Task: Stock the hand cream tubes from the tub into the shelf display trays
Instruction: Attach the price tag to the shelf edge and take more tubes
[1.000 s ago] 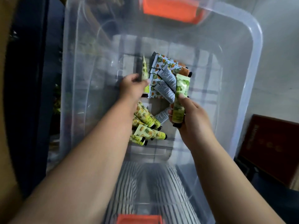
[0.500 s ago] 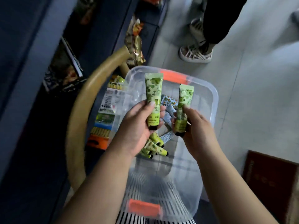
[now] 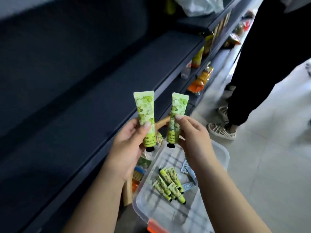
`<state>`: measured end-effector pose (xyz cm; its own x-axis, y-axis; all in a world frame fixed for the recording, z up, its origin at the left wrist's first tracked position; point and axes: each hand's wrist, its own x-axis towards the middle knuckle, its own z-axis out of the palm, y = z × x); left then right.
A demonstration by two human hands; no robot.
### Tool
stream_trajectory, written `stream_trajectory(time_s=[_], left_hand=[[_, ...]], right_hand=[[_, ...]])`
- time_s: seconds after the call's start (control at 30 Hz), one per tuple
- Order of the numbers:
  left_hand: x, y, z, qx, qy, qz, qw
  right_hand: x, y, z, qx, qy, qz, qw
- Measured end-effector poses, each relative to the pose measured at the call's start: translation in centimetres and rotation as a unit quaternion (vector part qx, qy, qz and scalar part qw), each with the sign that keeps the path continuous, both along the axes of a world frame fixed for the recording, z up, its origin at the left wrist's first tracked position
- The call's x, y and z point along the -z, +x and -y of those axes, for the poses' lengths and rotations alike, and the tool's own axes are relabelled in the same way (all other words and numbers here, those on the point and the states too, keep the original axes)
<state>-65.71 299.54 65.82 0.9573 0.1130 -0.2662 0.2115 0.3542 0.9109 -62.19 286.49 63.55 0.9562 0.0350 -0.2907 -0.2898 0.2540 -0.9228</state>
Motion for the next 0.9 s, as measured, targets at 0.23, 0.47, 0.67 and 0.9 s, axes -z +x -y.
stream_trajectory(time_s=[0.23, 0.47, 0.67, 0.9], left_hand=[[-7.7, -7.3, -6.7, -0.093, 0.067, 0.104, 0.988], [-13.5, -16.2, -13.2, -0.178, 0.140, 0.206, 0.952], [-16.9, -21.5, -17.5, -0.242, 0.201, 0.255, 0.914], [-20.7, -24.2, -23.1, -0.332, 0.265, 0.255, 0.869]], right_hand=[[-8.0, -4.3, -6.9, -0.092, 0.005, 0.107, 0.990], [-14.8, -10.3, -13.9, -0.183, 0.040, 0.198, 0.962], [-18.2, -14.1, -19.0, -0.237, 0.061, 0.254, 0.936], [-22.0, -13.3, -23.0, -0.263, 0.078, 0.309, 0.911]])
